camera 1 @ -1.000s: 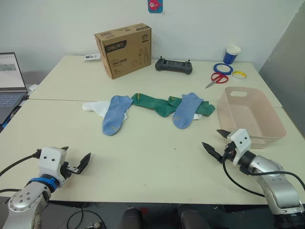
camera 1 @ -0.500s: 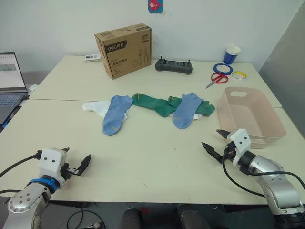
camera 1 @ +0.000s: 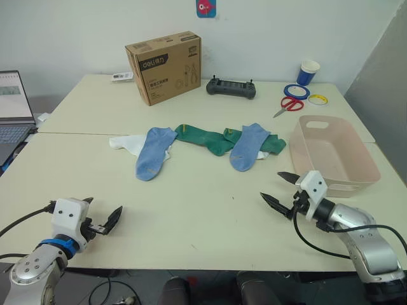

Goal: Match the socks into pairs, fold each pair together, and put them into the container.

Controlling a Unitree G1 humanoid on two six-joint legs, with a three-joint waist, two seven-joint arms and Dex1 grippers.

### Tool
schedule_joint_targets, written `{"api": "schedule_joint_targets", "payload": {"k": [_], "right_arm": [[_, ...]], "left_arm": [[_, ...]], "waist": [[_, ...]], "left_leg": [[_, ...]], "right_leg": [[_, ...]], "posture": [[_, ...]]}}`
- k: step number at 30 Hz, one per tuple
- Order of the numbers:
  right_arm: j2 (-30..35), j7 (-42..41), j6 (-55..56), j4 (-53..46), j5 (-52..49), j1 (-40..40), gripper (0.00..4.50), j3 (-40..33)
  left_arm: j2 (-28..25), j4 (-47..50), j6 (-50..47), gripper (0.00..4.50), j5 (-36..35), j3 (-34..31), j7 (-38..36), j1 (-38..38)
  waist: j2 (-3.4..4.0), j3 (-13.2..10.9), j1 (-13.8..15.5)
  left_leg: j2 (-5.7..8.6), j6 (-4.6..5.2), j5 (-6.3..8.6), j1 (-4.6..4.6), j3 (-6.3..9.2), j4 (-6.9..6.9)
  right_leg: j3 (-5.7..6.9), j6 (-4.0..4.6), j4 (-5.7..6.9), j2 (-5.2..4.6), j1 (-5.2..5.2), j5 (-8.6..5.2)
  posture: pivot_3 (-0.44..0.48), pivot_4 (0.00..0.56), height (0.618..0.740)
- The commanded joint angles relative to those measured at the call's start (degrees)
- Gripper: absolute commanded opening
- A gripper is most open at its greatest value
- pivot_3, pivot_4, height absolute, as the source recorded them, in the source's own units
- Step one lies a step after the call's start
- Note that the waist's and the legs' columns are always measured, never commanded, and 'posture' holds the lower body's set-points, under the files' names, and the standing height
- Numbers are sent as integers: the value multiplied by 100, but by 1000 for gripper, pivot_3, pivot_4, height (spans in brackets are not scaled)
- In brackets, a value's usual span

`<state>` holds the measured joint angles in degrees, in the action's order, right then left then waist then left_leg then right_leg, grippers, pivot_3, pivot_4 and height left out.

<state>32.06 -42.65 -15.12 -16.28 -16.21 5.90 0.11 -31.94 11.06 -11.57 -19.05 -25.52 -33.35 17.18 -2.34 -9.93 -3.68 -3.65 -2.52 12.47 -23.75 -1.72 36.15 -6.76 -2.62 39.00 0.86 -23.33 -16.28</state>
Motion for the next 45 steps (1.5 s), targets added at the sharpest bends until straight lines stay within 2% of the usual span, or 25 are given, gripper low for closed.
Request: {"api": "schedule_joint_targets", "payload": {"k": [1, 3, 6, 11, 14, 21, 27, 31, 35, 42, 45], "right_arm": [[154, -552, -353, -376, -475, 849, 4500, 183], [51, -655, -738, -352, -743, 1454, 4500, 307], [-3, -857, -1062, -437, -1004, 1939, 4500, 479], [-18, -1046, -1178, -397, -1156, 2230, 4500, 559], [-41, -1078, -1103, -328, -1084, 2183, 4500, 594], [-183, -789, -807, -65, -724, 1983, 4500, 584], [-153, -592, -847, -229, -735, 1722, 4500, 421], [-97, -498, -832, -331, -694, 1575, 4500, 377], [-102, -338, -809, -411, -604, 1488, 4500, 373], [-154, -158, -909, -706, -590, 1324, 4500, 425], [-174, -108, -899, -717, -560, 1294, 4500, 466]], "left_arm": [[186, 515, 1, 4464, -513, -308, -137, 287], [372, 668, 31, 4464, -482, -285, -19, 530], [620, 942, 57, 4464, -420, -217, 133, 795], [665, 1180, 3, 4464, -348, -92, 244, 752], [513, 1211, -139, 4464, -308, 20, 271, 406], [218, 832, -712, 4464, 119, 830, 519, -911], [-69, -348, -925, 4464, 744, 1545, 496, -2208], [-180, -858, -927, 4464, 914, 1749, 412, -2636], [-96, -1193, -757, 3608, 954, 1881, 290, -2898], [58, -1539, -584, 1256, 1106, 1930, 476, -3146], [67, -1288, -635, 260, 1049, 1941, 394, -3077]], "waist": [[0, 0, -44], [-1, 1, -66], [-13, 8, -81], [-21, 13, 17], [-21, 13, 48], [-21, 13, 46], [-20, 13, 43], [-19, 12, 26], [-18, 12, 45], [-19, 13, 56], [-19, 13, 54]], "left_leg": [[-1, 0, 0, 2, -6, 1], [-2, 0, 0, 4, -2, 2], [-2, 0, 0, 6, 7, 1], [0, 0, 0, -4, 20, 0], [-1, 0, 0, -3, 21, 2], [1, 0, -1, -3, 13, 15], [-3, 1, -1, -4, 22, 14], [-3, 1, 0, -6, 22, 9], [-3, 1, 0, -8, 22, 8], [-2, 1, -1, -8, 21, 10], [-2, 1, -1, -8, 21, 10]], "right_leg": [[-4, 3, 0, -1, 0, 3], [-1, 0, 1, 0, 3, 5], [5, 0, 1, 3, 6, 5], [19, 16, -1, 1, 5, 5], [22, 16, 0, 2, 5, 1], [14, 3, 1, 2, 10, 12], [19, 16, 5, 12, 8, 23], [19, 20, 4, 12, 4, 24], [20, 21, 4, 10, 4, 25], [19, 21, 4, 10, 5, 26], [19, 21, 4, 10, 5, 26]], "posture": [[0, 150, 740], [0, 150, 740], [0, 150, 740], [0, 150, 740], [0, 150, 740], [0, 150, 740], [0, 150, 740], [0, 150, 740], [0, 150, 740], [0, 150, 740], [0, 150, 740]]}}
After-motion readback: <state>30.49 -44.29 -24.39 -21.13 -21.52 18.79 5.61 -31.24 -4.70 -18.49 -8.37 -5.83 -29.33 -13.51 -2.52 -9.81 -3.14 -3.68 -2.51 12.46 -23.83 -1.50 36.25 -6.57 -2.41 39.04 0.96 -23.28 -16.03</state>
